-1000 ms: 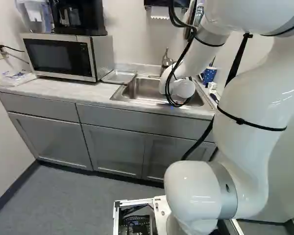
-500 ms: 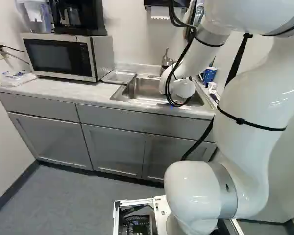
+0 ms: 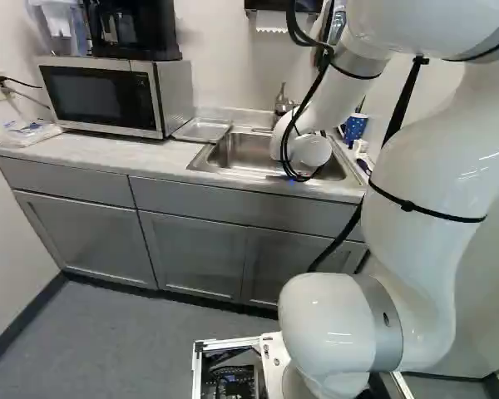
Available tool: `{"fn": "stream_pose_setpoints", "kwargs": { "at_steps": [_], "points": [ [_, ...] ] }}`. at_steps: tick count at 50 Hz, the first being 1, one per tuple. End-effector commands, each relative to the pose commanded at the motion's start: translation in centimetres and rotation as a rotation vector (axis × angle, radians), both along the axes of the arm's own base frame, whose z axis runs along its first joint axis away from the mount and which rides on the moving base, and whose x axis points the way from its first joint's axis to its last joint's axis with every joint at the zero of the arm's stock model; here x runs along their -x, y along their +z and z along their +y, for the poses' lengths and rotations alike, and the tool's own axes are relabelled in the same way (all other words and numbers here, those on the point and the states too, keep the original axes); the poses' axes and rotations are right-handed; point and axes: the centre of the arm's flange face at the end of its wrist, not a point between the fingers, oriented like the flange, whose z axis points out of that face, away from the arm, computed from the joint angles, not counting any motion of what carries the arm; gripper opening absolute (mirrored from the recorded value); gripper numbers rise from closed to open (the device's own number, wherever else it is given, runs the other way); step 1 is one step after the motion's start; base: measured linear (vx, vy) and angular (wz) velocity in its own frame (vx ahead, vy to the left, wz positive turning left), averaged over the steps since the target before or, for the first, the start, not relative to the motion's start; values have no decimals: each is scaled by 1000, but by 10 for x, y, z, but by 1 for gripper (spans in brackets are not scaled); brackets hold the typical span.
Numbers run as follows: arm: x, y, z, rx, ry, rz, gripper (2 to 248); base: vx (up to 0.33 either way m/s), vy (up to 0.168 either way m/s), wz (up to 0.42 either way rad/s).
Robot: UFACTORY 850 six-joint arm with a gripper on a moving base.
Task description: Rinse the cup and place it in the tray
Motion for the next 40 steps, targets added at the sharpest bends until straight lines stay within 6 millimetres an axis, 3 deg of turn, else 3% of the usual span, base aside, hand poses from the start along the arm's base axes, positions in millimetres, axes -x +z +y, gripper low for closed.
{"fn": "stream_pose_setpoints", "kwargs": {
  "at_steps": [40],
  "points": [
    [0,0,0,0,0,0,125,0,0,0]
  ]
}}
